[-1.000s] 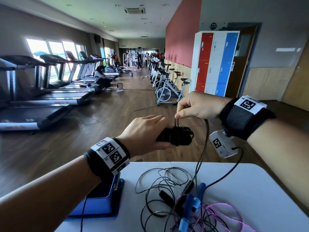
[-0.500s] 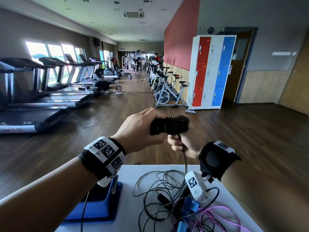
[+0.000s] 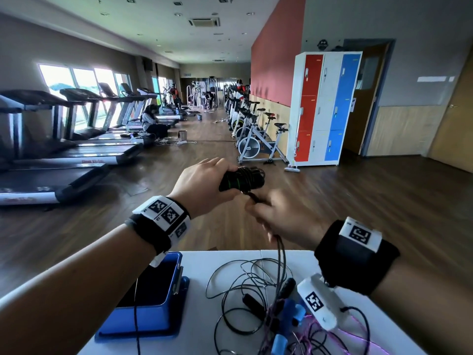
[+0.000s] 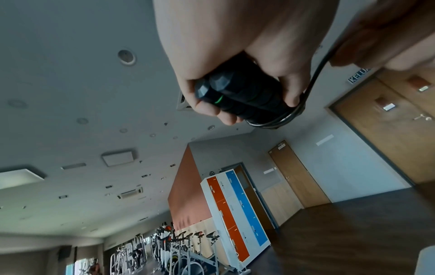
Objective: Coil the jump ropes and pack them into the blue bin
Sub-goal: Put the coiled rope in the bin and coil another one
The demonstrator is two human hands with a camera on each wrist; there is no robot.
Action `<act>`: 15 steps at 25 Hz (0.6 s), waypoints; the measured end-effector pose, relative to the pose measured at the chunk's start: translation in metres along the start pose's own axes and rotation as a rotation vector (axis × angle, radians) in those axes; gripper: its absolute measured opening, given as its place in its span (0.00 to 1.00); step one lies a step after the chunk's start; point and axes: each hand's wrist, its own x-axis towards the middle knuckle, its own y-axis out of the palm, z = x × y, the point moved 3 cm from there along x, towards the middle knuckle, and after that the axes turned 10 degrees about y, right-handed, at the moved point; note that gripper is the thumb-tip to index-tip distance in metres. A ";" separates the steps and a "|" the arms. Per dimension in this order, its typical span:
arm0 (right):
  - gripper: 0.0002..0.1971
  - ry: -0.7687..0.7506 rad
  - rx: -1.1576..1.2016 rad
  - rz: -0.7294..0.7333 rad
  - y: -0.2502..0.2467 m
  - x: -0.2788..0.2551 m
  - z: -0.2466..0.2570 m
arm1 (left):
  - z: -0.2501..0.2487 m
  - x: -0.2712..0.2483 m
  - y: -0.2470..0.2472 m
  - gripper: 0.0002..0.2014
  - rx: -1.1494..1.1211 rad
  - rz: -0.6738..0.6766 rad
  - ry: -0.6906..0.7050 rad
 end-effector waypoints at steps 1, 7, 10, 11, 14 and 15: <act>0.12 -0.027 -0.088 -0.027 -0.007 0.000 0.008 | 0.001 -0.001 -0.001 0.23 0.026 0.006 0.016; 0.07 -0.052 -0.503 -0.027 -0.046 0.015 0.053 | -0.009 -0.008 -0.007 0.23 0.055 0.015 0.155; 0.05 -0.120 -0.622 0.001 -0.064 0.030 0.074 | -0.021 -0.014 -0.010 0.21 -0.006 -0.006 0.259; 0.05 -0.129 -0.640 0.045 -0.068 0.035 0.077 | -0.025 -0.016 -0.012 0.21 -0.031 -0.022 0.290; 0.06 -0.117 -0.662 0.213 -0.073 0.046 0.078 | -0.038 -0.022 -0.018 0.21 -0.094 -0.074 0.380; 0.07 -0.108 -0.627 0.249 -0.075 0.051 0.074 | -0.042 -0.024 -0.020 0.21 -0.118 -0.088 0.399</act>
